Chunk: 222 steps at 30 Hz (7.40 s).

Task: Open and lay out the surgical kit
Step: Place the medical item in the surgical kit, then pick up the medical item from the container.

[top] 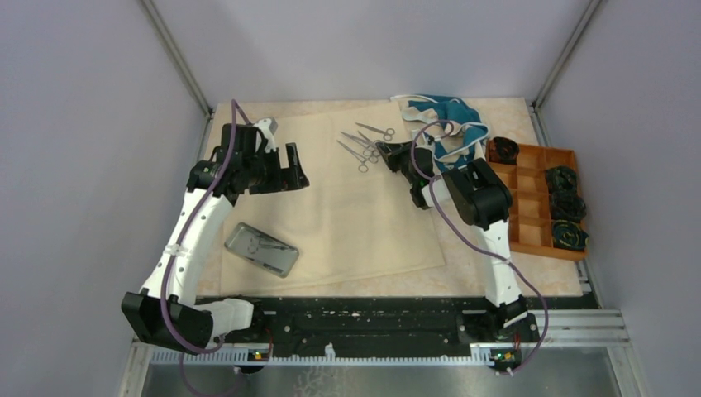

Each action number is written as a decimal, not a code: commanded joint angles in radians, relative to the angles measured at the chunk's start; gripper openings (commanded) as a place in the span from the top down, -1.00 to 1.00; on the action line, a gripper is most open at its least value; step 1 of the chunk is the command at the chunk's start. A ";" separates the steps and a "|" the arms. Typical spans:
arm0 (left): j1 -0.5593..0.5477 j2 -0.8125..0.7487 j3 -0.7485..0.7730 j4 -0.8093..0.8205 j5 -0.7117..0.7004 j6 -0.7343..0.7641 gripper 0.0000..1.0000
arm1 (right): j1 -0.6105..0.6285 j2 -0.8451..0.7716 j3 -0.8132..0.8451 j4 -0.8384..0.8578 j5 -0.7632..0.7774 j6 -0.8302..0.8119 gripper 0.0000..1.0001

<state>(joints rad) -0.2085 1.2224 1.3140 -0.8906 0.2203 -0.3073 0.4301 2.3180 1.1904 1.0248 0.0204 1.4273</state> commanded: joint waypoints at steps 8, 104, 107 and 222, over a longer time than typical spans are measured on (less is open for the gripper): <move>0.001 -0.006 -0.018 0.042 0.030 0.031 -0.97 | 0.029 0.014 -0.012 0.164 0.014 0.069 1.00; -0.008 -0.048 -0.010 0.028 -0.017 0.045 -0.97 | 0.050 -0.175 0.117 -0.650 -0.090 -0.157 -0.23; -0.004 -0.052 -0.006 0.016 -0.019 0.033 -0.97 | 0.043 -0.180 0.206 -0.857 -0.123 -0.224 -0.32; 0.331 0.309 -0.484 0.013 -0.269 -0.885 0.24 | -0.034 -1.112 -0.221 -1.488 -0.165 -1.124 -0.52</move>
<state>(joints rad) 0.1249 1.5433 0.8604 -0.9100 -0.0605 -1.1770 0.4011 1.2335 0.9749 -0.4934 -0.1513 0.2993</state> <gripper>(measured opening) 0.384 0.759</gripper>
